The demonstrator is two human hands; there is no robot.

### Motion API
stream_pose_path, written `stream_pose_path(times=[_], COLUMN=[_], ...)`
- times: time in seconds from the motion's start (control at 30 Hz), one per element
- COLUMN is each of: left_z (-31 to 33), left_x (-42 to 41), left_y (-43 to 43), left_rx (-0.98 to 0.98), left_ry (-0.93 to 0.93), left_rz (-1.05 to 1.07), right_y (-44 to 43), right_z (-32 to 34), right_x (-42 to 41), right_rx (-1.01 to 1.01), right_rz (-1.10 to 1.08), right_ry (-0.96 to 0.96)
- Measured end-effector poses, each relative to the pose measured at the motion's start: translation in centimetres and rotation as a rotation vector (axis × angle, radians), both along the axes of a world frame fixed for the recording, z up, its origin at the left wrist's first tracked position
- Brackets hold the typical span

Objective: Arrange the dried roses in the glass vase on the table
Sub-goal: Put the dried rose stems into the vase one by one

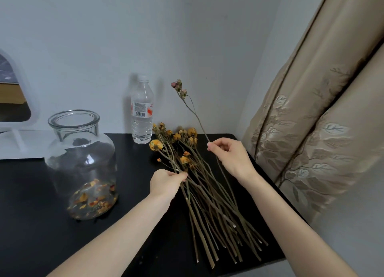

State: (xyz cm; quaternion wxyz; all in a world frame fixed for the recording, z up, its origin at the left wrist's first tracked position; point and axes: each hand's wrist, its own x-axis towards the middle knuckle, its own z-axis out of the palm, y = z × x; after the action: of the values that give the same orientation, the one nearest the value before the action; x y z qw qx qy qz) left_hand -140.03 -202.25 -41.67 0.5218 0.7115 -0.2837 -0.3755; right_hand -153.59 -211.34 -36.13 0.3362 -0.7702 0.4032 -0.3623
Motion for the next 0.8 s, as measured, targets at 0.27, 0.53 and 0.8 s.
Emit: stream_pose_path(times=[0.27, 0.53, 0.8], left_z=[1.1, 3.1, 8.4], left_x=[0.5, 1.5, 3.2], left_y=[0.5, 2.0, 4.8], left_rx=[-0.058, -0.186, -0.395], left_ry=[-0.089, -0.279, -0.454], left_rz=[0.088, 0.074, 0.079], right_y=[0.6, 1.6, 3.7], right_z=[0.1, 2.2, 8.2], right_x=[0.5, 1.3, 4.0], right_rx=[0.006, 0.127, 0.120], right_rz=[0.003, 0.043, 0.123], right_ry=[-0.004, -0.152, -0.403])
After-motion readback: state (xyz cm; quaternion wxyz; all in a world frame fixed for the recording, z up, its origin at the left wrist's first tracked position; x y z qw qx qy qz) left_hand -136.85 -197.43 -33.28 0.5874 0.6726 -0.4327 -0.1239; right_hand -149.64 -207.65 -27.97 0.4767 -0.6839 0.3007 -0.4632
